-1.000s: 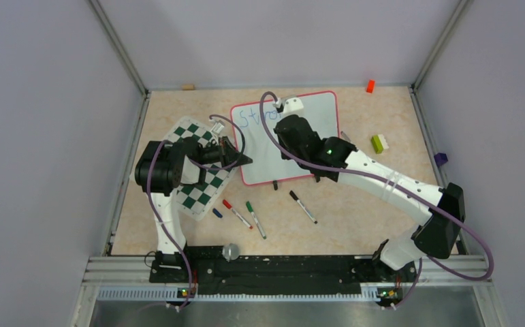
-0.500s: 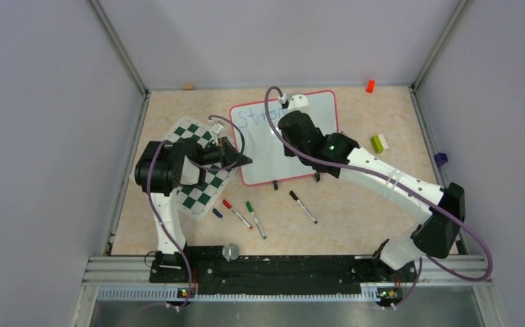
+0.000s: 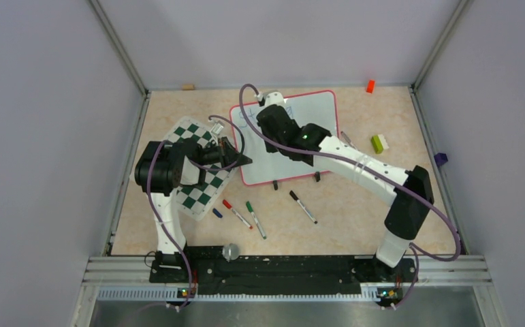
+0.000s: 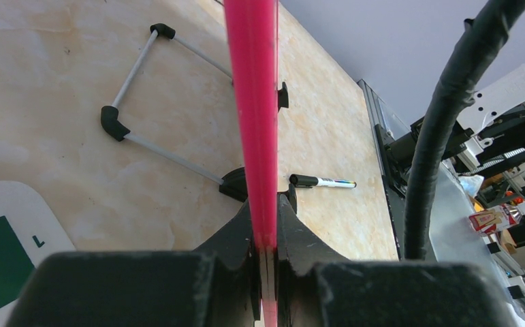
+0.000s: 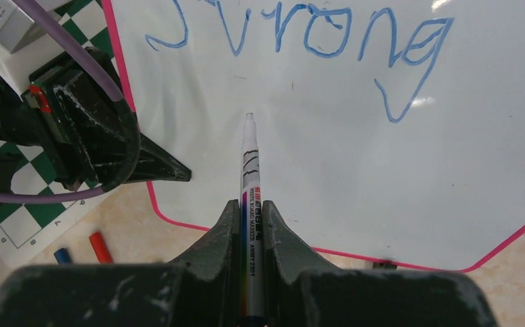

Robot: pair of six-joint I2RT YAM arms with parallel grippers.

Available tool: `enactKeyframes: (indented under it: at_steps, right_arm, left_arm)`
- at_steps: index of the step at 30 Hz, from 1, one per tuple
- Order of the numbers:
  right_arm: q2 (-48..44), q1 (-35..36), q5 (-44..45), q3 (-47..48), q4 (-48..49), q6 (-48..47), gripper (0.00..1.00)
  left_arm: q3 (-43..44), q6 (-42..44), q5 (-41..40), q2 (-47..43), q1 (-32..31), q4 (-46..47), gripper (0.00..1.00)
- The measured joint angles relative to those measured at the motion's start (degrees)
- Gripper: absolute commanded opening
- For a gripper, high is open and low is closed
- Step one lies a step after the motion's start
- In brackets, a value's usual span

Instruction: Write a sentence on the whiteboard

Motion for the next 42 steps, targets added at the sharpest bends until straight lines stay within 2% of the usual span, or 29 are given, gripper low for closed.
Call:
enactKeyframes:
  at_steps: [17, 42]
  right_arm:
    - [5.88, 2.08, 1.92, 7.15, -2.71, -2.6, 0.0]
    - [8.63, 2.21, 5.25, 8.31, -5.64, -2.82, 0.0]
  left_arm:
    - [-0.22, -0.02, -0.2, 0.0, 0.04, 0.24, 0.0]
    - [-0.26, -0.02, -0.22, 0.02, 0.04, 0.26, 0.0]
